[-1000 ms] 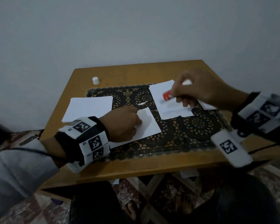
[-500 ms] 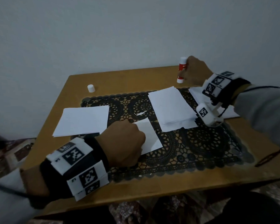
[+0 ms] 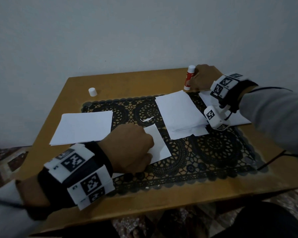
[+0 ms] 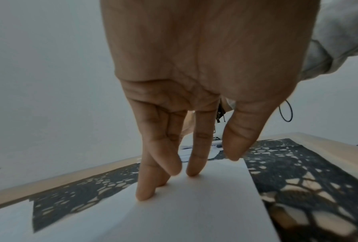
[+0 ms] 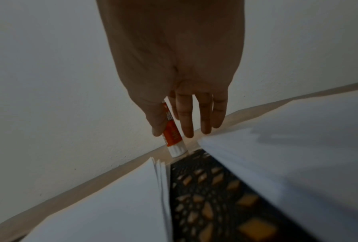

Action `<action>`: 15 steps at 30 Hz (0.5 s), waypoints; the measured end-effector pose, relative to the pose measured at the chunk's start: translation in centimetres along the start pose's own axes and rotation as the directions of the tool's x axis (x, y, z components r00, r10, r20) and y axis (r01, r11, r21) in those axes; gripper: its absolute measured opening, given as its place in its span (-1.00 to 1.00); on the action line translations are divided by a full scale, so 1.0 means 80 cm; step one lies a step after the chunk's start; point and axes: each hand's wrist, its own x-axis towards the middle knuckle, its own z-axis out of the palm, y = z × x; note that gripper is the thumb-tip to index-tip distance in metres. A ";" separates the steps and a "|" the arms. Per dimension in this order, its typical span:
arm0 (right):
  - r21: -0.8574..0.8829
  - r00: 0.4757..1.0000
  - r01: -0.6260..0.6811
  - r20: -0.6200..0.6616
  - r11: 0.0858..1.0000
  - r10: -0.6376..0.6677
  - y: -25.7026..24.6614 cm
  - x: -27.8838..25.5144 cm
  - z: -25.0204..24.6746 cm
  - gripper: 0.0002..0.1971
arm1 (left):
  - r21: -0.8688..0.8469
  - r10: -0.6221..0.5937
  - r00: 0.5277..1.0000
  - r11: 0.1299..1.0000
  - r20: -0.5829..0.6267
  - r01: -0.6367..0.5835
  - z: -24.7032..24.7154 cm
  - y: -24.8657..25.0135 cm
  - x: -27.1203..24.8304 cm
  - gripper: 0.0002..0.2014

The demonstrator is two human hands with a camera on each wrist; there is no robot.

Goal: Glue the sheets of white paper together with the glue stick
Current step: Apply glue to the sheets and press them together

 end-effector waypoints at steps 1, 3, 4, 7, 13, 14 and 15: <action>0.007 0.999 -0.017 0.035 1.000 0.017 0.001 -0.003 -0.004 -0.68 | -0.003 -0.003 1.000 1.000 0.001 0.003 -0.001 -0.002 0.001 -0.60; 0.022 0.998 -0.037 0.052 0.999 0.036 0.006 -0.009 -0.017 -0.57 | -0.004 -0.013 1.000 1.000 0.012 0.013 -0.003 -0.004 0.003 -0.62; 0.016 0.998 -0.031 0.050 0.999 0.030 0.010 -0.013 -0.025 -0.56 | -0.005 -0.016 1.000 1.000 0.018 0.016 -0.004 -0.003 0.003 -0.63; -0.091 0.998 0.029 0.066 0.995 -0.023 0.027 -0.043 -0.044 -0.59 | -0.011 -0.023 0.999 1.000 0.032 0.023 -0.003 0.000 -0.001 -0.64; -0.379 0.909 0.286 0.399 0.880 -0.123 0.062 -0.142 -0.049 -0.42 | -0.015 -0.043 0.999 0.999 0.029 0.044 0.000 0.007 -0.010 -0.59; -0.399 0.889 0.308 0.443 0.864 -0.112 0.065 -0.151 -0.049 -0.38 | -0.014 -0.047 0.999 0.999 0.027 0.047 0.000 0.008 -0.011 -0.58; -0.397 0.878 0.324 0.464 0.858 -0.117 0.068 -0.158 -0.049 -0.39 | -0.012 -0.050 0.998 0.999 0.027 0.050 0.000 0.008 -0.012 -0.58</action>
